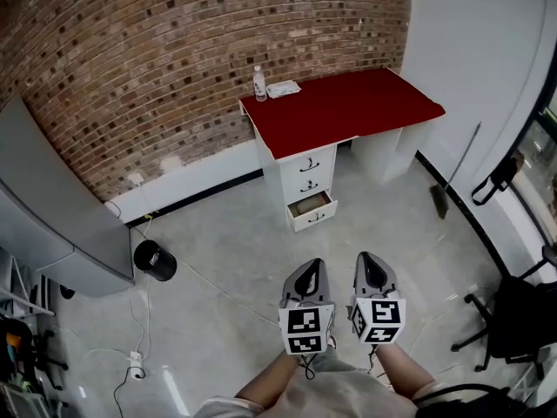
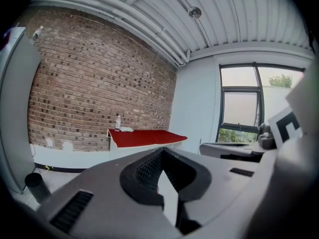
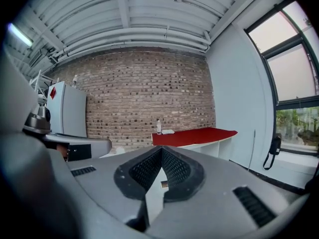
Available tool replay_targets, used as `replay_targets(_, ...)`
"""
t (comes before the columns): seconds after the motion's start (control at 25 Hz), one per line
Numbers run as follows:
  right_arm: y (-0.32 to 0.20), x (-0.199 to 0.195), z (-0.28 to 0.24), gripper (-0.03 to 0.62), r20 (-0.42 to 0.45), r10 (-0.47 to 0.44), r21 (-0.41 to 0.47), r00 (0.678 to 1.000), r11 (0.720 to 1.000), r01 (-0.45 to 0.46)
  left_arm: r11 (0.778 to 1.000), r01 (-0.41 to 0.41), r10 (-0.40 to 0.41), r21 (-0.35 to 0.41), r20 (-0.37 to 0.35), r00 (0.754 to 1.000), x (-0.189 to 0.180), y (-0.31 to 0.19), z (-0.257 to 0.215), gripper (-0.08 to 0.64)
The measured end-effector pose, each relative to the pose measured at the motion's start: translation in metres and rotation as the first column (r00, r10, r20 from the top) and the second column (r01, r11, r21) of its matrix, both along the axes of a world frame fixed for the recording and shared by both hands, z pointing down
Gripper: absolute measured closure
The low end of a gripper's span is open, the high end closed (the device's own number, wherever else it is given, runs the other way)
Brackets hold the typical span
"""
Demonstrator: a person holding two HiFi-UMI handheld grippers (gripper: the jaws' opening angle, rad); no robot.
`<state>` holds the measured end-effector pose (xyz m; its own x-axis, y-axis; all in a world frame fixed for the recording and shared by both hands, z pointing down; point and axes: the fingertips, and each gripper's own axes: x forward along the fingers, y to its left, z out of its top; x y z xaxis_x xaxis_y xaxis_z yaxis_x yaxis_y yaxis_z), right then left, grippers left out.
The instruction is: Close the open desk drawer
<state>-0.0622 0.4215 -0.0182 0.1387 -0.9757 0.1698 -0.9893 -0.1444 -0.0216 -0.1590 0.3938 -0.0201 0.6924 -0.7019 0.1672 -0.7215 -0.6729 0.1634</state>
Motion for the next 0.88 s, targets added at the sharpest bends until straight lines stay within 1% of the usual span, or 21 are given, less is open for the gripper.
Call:
replay_targets(0.2, -0.023, 0.028, 0.005, 0.594, 0.003, -0.019, -0.009, 1.0, 1.0, 0.019, 1.0, 0.006, -0.006, 0.005, 0.027, 1.0, 0.031, -0.02, 0.003, 0.56)
replay_targets(0.44, -0.048, 0.065, 0.003, 0.594, 0.008, -0.04, -0.003, 0.999, 0.999, 0.04, 0.999, 0.025, -0.026, 0.021, 0.029, 0.999, 0.069, -0.046, -0.001, 0.56)
replay_targets(0.6, -0.059, 0.089, 0.0, 0.594, 0.024, -0.063, 0.0, 0.998, 0.998, 0.063, 0.999, 0.04, -0.04, 0.013, 0.026, 0.999, 0.091, -0.059, -0.001, 0.56)
replay_targets(0.88, -0.072, 0.119, 0.01, 0.594, 0.055, -0.043, -0.01, 0.998, 0.999, 0.044, 0.999, 0.051, -0.05, -0.014, 0.048, 0.998, 0.109, -0.072, 0.011, 0.56)
